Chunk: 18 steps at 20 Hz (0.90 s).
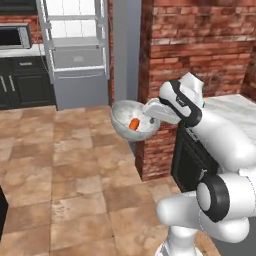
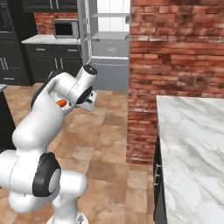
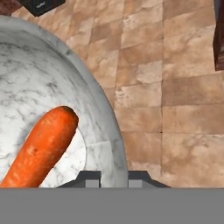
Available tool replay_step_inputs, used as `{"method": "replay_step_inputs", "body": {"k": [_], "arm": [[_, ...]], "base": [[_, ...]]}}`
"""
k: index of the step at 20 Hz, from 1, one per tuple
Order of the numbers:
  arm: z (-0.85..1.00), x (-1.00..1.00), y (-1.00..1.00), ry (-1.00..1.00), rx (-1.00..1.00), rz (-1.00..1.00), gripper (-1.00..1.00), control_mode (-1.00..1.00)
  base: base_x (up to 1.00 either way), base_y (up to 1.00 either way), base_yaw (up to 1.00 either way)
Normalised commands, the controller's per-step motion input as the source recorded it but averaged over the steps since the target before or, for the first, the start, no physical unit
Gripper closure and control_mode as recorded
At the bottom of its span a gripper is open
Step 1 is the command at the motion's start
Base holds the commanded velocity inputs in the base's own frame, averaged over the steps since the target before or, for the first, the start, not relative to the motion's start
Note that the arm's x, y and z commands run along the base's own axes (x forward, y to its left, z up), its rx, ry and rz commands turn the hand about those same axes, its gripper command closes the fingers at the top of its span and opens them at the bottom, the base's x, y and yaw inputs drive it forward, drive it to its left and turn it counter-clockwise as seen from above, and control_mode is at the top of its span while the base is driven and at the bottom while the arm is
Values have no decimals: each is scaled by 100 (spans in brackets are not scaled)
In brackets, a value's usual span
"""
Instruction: Move the mug from next to the sink to the open cabinet. Then, move the bowl with the carrot to the fridge to clear the area for faucet cleaning.
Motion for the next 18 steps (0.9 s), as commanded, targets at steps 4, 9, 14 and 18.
{"method": "replay_step_inputs", "body": {"k": [4,9,14,18], "arm": [[0,0,0,0,0,0,100,100],[0,0,0,0,0,0,100,100],[0,0,0,0,0,0,100,100],[0,0,0,0,0,0,100,100]], "base": [[100,60,0],[100,74,0],[100,52,-7],[100,35,-16]]}}
